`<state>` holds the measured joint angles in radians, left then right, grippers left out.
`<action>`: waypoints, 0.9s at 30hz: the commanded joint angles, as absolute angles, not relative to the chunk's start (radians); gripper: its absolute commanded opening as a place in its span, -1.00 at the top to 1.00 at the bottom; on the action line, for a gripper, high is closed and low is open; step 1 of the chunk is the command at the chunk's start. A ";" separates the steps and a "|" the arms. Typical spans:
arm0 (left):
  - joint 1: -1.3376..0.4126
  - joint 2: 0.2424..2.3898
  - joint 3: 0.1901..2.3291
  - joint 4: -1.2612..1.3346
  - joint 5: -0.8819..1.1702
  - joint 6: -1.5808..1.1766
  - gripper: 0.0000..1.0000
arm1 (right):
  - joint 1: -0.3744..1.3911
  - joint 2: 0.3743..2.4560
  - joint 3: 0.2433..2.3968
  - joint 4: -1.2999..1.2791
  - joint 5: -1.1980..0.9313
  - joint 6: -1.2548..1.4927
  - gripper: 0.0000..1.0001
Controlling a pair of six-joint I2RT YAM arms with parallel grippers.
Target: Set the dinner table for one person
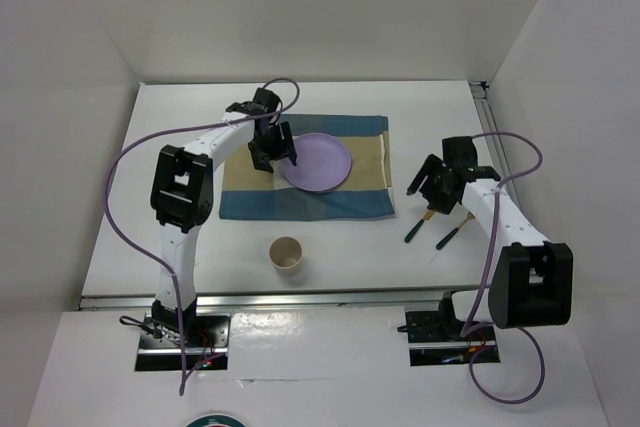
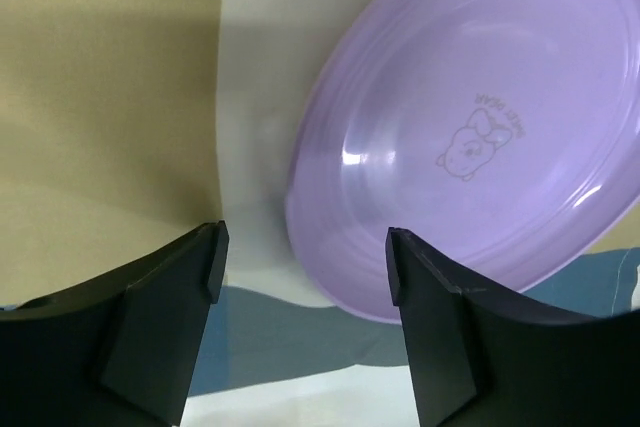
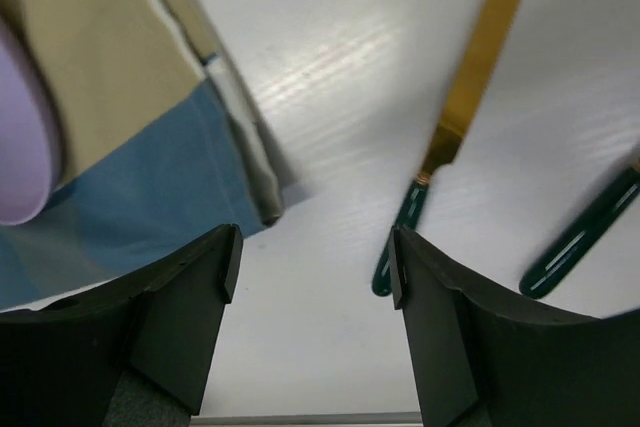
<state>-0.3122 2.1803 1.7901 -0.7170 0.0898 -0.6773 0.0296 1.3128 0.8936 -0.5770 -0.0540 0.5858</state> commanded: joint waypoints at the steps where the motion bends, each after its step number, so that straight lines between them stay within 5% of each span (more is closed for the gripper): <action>1: -0.314 2.086 1.876 -0.768 0.025 -0.647 -0.64 | 0.005 1.334 0.838 -0.624 -0.014 0.673 -0.43; 15: -0.284 1.832 1.870 -0.824 0.029 -0.595 -0.62 | 0.005 1.445 0.695 -0.459 -0.049 0.739 -0.16; 22: -0.273 1.789 1.812 -0.815 0.049 -0.595 -0.59 | 0.005 1.450 0.747 -0.521 0.090 0.749 0.96; 27: -0.264 1.767 1.792 -0.815 0.049 -0.595 -0.59 | 0.005 1.327 0.828 -0.558 0.143 0.680 1.00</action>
<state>-0.2722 1.8248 1.7977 -0.8219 0.0334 -0.6094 0.0086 1.4189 0.7502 -0.5312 0.0559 0.7242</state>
